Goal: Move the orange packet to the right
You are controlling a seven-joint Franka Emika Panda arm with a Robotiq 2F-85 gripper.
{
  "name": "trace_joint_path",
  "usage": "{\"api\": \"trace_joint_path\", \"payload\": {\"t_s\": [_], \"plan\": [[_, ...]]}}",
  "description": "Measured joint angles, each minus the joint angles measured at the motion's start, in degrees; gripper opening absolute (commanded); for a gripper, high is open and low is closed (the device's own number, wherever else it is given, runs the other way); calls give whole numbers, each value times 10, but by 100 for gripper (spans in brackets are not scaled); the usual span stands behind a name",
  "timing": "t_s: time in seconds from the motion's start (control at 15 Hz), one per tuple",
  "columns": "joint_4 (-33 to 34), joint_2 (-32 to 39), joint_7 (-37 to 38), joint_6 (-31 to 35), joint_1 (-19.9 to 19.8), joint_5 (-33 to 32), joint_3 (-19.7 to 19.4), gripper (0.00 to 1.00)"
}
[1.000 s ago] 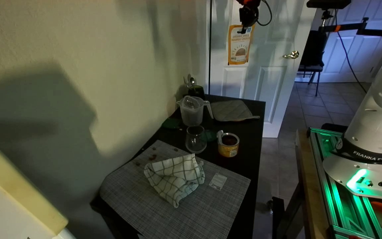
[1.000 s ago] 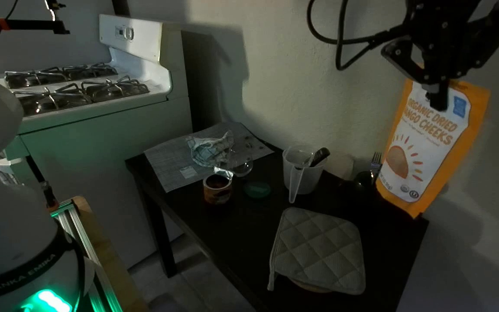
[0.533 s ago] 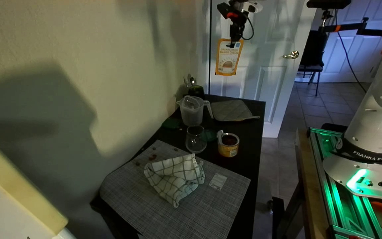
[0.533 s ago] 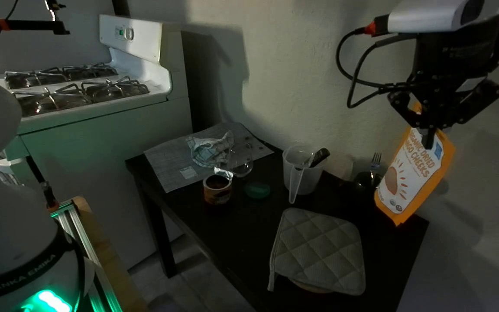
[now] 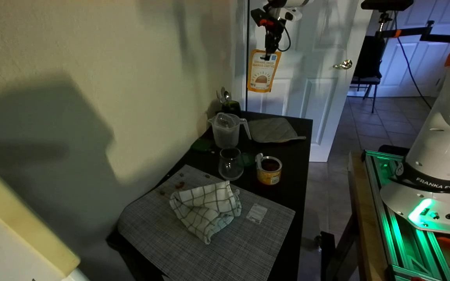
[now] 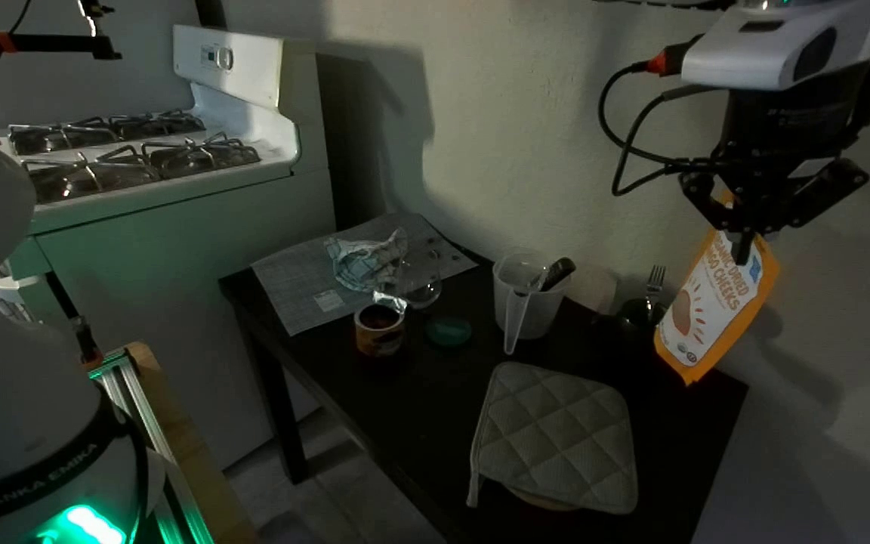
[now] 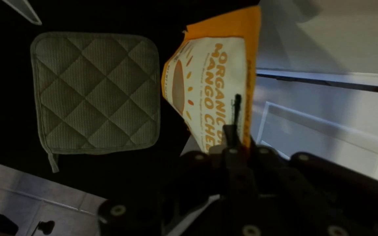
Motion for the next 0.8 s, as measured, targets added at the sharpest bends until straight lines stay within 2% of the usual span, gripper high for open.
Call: {"api": "trace_joint_path", "payload": {"t_s": [0.2,0.4,0.8], "plan": [[12,44,9,44,8,33,0,1],[35,90,36,84,15,40,-6,1],[93,156,88,94,18,42,-18,1]]}}
